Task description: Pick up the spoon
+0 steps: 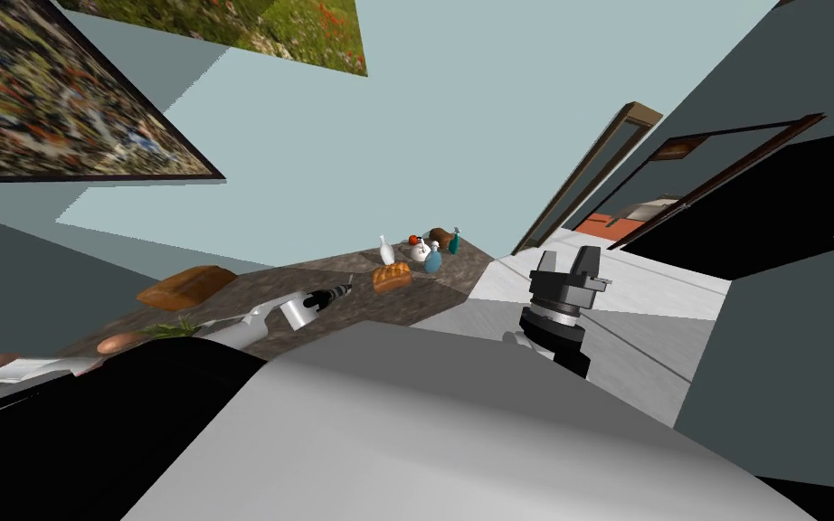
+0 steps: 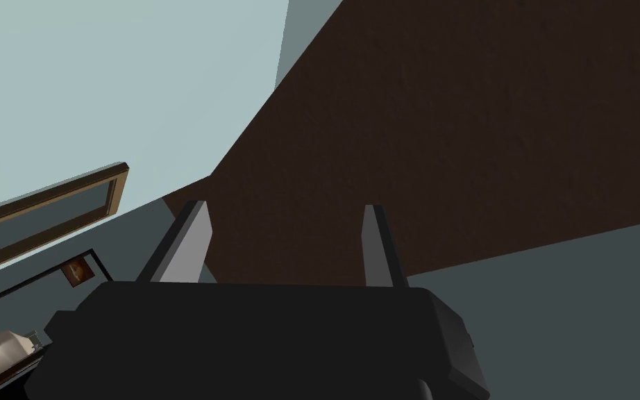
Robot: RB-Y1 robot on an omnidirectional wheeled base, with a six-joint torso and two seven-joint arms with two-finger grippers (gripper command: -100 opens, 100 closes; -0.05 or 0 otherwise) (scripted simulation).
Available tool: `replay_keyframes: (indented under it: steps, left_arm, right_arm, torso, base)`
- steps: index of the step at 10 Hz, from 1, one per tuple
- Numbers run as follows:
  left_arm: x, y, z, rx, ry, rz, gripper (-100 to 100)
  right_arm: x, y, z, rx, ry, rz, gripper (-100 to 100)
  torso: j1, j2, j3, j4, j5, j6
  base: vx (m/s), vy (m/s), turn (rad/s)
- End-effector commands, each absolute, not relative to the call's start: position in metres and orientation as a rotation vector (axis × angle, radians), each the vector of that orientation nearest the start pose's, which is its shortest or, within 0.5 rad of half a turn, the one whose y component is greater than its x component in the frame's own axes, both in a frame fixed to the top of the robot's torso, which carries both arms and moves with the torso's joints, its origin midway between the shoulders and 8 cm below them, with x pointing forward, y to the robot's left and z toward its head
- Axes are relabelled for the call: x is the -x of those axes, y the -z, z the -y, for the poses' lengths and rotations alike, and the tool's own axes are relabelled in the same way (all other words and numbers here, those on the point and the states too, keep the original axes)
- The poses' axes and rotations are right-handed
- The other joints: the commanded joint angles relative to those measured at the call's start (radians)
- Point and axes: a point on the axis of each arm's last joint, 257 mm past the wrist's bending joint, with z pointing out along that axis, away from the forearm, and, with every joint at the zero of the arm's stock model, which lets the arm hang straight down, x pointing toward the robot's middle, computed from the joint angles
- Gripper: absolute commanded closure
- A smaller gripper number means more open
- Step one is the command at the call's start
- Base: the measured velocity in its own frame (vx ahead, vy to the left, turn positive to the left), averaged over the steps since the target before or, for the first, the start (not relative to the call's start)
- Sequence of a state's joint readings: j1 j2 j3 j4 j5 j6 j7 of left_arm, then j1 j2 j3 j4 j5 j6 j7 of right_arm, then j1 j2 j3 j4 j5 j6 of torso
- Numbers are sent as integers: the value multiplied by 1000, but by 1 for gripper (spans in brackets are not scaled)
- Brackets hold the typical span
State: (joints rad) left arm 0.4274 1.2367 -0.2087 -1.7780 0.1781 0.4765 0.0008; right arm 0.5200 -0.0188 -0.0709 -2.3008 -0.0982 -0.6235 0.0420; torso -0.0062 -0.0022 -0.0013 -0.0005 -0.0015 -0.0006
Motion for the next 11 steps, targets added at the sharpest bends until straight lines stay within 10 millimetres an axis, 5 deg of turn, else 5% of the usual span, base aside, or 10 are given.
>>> replay_keyframes:
  steps: [1, 6, 7, 8, 11]
  left_arm:
    - [-335, 329, -560, 811, -97, -2192, -100]
    - [-318, 331, -584, 829, -198, -2217, -100]
    - [-317, 331, -585, 831, -202, -2218, 0]
    - [-311, 336, -600, 861, -211, -2210, -100]
    - [-298, 342, -627, 912, -236, -2195, -100]
  right_arm:
    - [-309, -52, 309, -575, -1271, -486, 0]
    - [-309, -52, 309, -575, -1271, -486, 0]
    - [-309, -52, 309, -575, -1271, -486, 0]
    - [-309, -52, 309, -575, -1271, -486, 0]
    - [-309, -52, 309, -575, -1271, -486, 0]
  torso:
    - [0, 0, 0, 0, 0, 0]
    - [3, 2, 1, 1, 1, 0]
    - [5, 3, 2, 1, 1, -1]
    - [6, 4, 2, 1, 1, -1]
    - [4, 7, 4, 2, 1, -1]
  base:
    - [53, -94, -127]
    - [29, -47, -74]
    - [0, 0, 0]
    - [-22, -19, -195]
    - [-36, -29, -161]
